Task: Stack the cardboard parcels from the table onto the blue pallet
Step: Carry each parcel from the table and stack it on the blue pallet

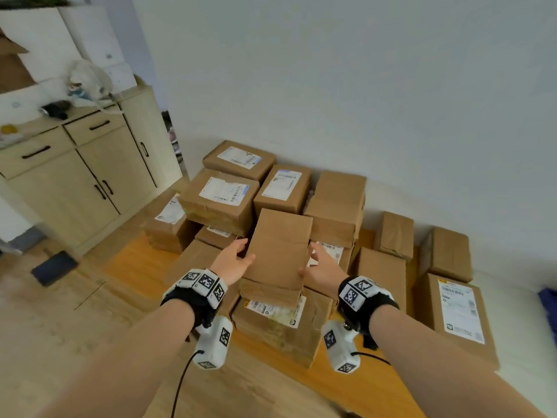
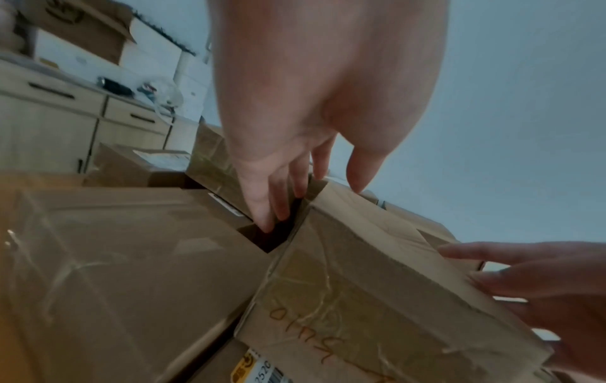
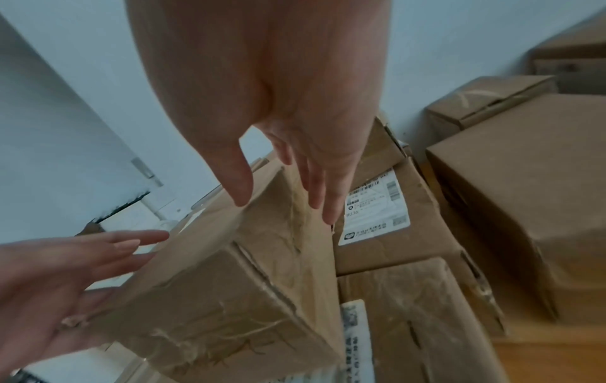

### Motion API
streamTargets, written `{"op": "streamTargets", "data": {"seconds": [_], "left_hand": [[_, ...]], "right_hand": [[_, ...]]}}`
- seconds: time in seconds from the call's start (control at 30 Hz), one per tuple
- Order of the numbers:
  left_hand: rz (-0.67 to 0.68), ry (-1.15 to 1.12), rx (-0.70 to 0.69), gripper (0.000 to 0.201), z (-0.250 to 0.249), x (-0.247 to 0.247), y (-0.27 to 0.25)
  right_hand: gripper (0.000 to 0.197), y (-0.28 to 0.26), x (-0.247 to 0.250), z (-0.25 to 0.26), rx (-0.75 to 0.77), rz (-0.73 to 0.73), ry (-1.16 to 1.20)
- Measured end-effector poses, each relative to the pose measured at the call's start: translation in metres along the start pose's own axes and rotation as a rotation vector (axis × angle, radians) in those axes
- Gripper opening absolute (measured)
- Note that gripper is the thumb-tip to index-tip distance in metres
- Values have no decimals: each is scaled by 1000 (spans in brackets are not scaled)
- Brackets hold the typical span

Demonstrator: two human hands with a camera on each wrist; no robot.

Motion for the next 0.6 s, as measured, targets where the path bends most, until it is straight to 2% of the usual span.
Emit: {"op": "streamTargets", "data": {"seconds": [0.17,0.3,0.6], "left_hand": [[83,-41,-70,57,3,-5,12],[151,-112,-110,55,3,-9,15],[255,-320,-71,61,11,-12,21]], "right_hand": [[67,10,-8,-16,-104,-88,139],[80,16,-9,-22,-157,-139,219],[79,13,-9,-26,-197,-187,258]]}}
Point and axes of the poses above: each hand's wrist, its own y-axis towards the middle knuckle, its own x-axis out of the back of the hand, z = x × y, the point moved 10 cm from there along y, towards the middle knuckle, and after that the axes turned 9 degrees about y, right-handed, at the moved point
